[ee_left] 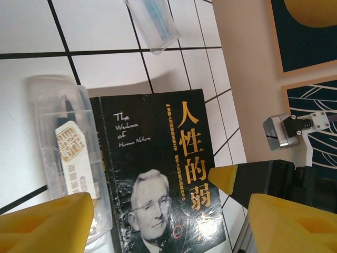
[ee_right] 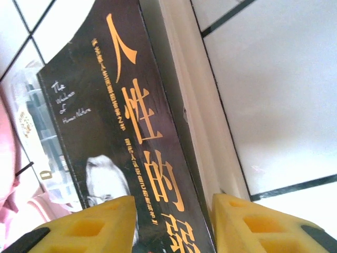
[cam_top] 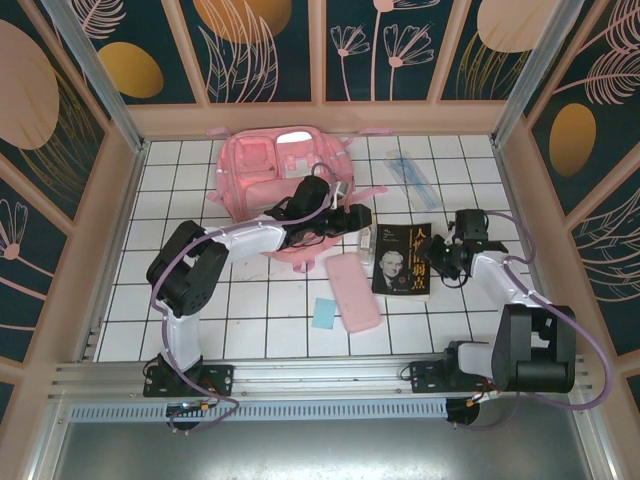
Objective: Pack the student bag
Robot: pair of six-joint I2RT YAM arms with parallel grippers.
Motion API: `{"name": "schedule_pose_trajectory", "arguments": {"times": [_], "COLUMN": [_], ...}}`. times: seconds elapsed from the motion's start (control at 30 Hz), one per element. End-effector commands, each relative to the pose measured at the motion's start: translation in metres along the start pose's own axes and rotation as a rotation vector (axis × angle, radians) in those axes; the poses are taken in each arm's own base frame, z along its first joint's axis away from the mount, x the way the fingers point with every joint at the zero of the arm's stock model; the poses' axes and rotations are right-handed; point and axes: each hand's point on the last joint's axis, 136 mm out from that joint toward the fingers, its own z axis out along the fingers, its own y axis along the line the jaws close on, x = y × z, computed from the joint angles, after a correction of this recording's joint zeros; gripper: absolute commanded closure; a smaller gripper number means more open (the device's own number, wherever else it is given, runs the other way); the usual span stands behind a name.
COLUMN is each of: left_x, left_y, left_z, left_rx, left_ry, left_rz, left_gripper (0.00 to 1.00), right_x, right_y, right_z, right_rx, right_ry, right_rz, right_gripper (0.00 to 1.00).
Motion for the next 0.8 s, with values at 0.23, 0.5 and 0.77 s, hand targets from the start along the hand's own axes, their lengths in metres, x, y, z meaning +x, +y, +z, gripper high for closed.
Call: {"name": "schedule_pose_trajectory", "arguments": {"times": [0.23,0.5,0.77], "left_x": [0.009,0.018,0.026], "left_y": [0.005,0.016,0.038], "left_z": [0.023,0.034,0.049], "left_rx": [0.037,0.021,-0.012], "left_ry": [0.043,0.063,0.086], "left_rz": [-0.034,-0.062,-0.1], "left_gripper": [0.26,0.27,0.27], "right_x": [0.012,0.019,0.035], "right_y": [0.012,0.035,0.054], "right_z": [0.013,0.013,0.018], "right_rx": [-0.089,-0.201,-0.295], "right_ry": [0.039,0.072,0.136], "right_rz": [-0.073,-0.115,-0.166], "right_gripper": [0.67,0.81,0.69]}}
